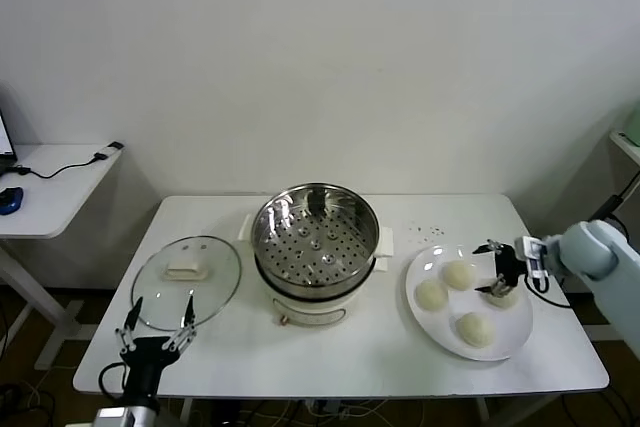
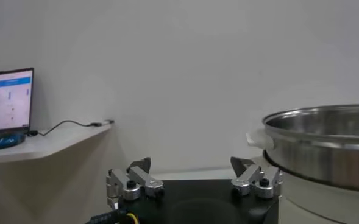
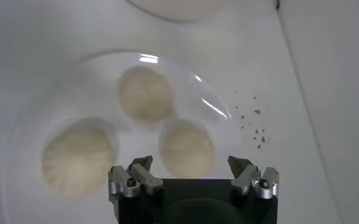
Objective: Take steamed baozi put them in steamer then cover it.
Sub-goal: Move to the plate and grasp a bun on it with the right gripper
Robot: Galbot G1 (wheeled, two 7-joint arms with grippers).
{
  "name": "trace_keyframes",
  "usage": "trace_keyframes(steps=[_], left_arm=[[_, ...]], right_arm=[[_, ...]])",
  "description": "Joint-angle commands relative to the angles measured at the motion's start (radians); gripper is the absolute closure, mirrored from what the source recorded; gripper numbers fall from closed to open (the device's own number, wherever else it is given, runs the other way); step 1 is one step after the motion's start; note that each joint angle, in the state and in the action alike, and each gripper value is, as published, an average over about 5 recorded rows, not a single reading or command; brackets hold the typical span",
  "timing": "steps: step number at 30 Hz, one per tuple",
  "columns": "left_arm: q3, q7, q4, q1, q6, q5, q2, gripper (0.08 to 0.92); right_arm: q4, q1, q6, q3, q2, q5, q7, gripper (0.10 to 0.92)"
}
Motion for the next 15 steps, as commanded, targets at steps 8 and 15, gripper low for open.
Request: trace_keyframes(steps=[8,15], left_arm=[[-0.001,-0.004,0.017,-0.024,0.022,0.001,0.0,0.177],[0.0,-0.004,0.021,-0.029,0.025,0.005,0.001,0.177]], right_arm=[[-0.329,0.357,0.008,-0.437,0.201,-0.037,-0.109,0.203],[-0.372,0.338,0.008,-0.421,0.255,-0.043,-0.105,0.203]])
